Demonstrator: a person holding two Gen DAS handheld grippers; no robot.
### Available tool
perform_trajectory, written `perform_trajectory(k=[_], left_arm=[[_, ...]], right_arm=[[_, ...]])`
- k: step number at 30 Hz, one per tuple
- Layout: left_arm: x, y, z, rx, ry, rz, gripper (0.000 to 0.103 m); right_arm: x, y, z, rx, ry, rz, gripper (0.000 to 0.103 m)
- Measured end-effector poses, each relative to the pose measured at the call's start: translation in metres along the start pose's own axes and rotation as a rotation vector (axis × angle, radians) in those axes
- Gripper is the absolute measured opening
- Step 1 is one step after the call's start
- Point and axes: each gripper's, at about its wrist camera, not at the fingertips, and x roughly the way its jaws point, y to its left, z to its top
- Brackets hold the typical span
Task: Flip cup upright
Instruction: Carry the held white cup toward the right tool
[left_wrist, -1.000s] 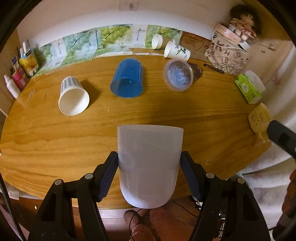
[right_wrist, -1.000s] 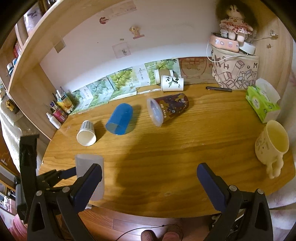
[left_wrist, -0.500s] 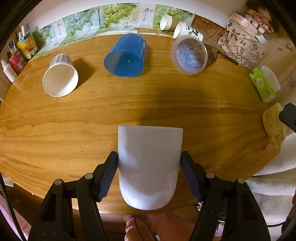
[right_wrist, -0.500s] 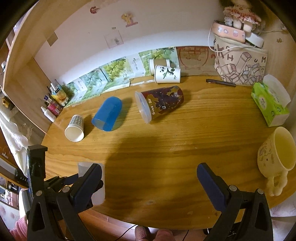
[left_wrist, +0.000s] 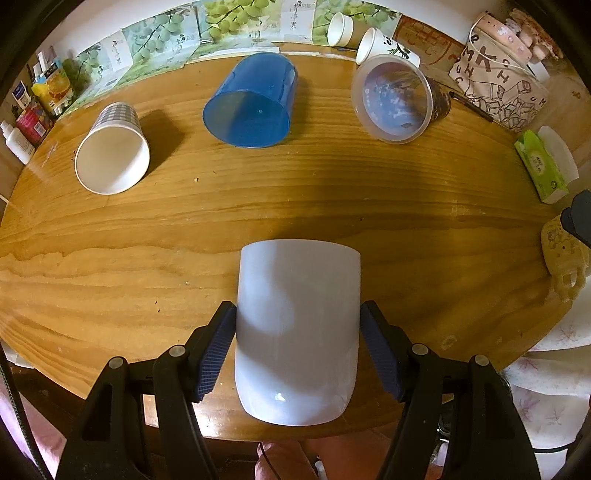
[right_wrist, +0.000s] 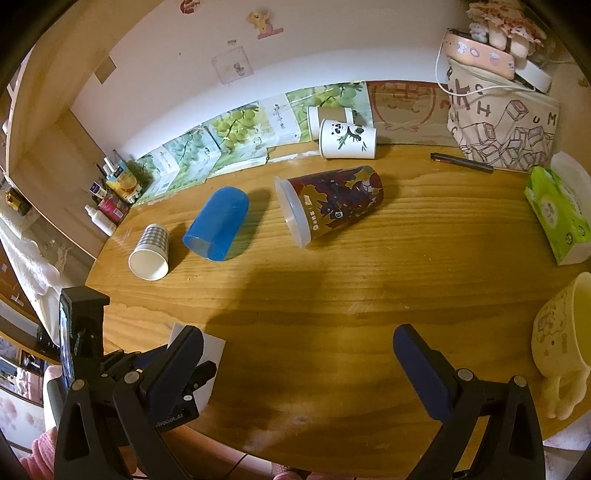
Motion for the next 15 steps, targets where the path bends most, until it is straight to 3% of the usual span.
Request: perform_trajectory(k=[15], left_arm=[[0.002,-0.007,0.006,-0.003,0.057,0.001,0.073]], right_arm=[[0.013,-0.002,0.008,-0.020,0.045,0.050,0.103]])
